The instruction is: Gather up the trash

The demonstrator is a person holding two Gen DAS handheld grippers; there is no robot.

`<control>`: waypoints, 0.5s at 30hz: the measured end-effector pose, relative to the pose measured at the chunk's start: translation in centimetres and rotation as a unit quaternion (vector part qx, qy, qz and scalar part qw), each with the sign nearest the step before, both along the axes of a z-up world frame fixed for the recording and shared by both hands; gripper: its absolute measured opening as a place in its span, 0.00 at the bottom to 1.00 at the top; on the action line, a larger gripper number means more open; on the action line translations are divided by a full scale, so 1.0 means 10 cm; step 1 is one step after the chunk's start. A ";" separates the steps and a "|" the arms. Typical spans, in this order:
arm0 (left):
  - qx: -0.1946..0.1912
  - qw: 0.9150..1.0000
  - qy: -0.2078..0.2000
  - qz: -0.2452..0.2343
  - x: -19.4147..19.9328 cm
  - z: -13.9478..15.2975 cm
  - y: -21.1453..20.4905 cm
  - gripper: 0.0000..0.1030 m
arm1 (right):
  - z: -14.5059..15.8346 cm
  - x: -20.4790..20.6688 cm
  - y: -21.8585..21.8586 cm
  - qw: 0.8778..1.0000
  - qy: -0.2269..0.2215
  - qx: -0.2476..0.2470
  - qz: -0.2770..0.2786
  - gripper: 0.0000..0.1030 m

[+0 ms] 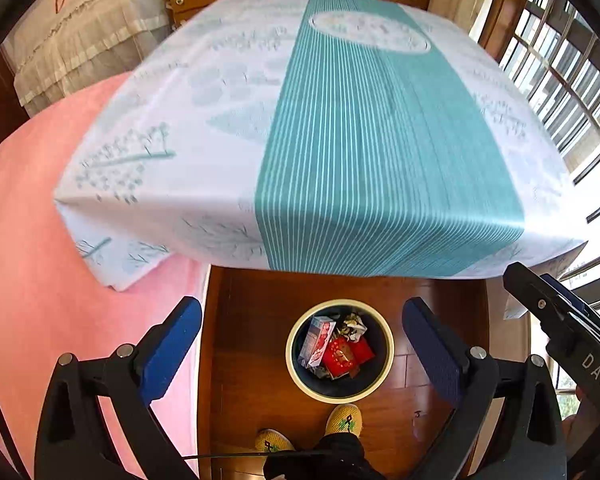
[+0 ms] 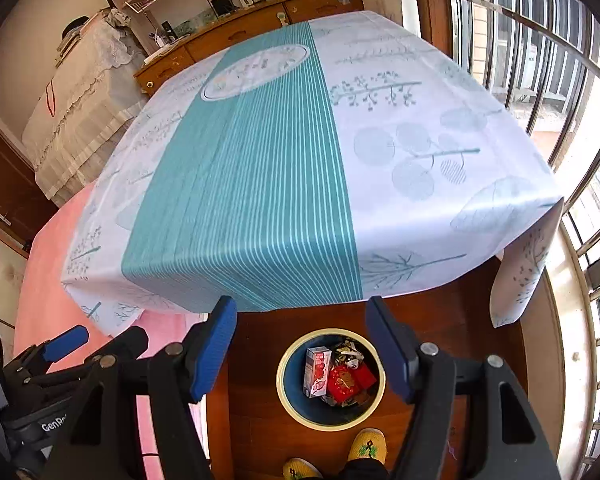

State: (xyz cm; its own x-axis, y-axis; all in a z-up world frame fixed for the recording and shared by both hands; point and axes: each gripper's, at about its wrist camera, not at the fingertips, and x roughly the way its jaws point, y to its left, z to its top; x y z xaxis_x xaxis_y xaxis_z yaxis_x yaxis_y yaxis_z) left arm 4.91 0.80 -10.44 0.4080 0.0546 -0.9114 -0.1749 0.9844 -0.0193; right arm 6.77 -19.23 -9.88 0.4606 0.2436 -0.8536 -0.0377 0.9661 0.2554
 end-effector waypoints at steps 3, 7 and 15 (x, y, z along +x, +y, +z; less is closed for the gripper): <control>0.001 1.000 -0.013 0.010 -0.01 0.31 0.02 0.97 | 0.27 0.02 0.01 1.000 -0.005 -0.010 0.002 0.65; -0.005 0.999 -0.023 0.021 -0.05 0.63 0.05 0.97 | 0.57 0.03 0.01 1.000 -0.011 -0.012 0.007 0.65; 0.003 0.999 -0.038 0.021 -0.15 0.99 0.00 0.97 | 1.03 -0.02 0.11 0.999 -0.032 -0.016 0.030 0.65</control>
State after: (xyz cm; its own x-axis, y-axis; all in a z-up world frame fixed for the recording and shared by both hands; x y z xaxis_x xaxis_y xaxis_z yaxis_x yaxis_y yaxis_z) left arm 3.39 0.75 -0.51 0.4724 0.0787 -0.8779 -0.2150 0.9762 -0.0282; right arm 6.58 -18.14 0.37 0.4993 0.2452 -0.8310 -0.1111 0.9693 0.2193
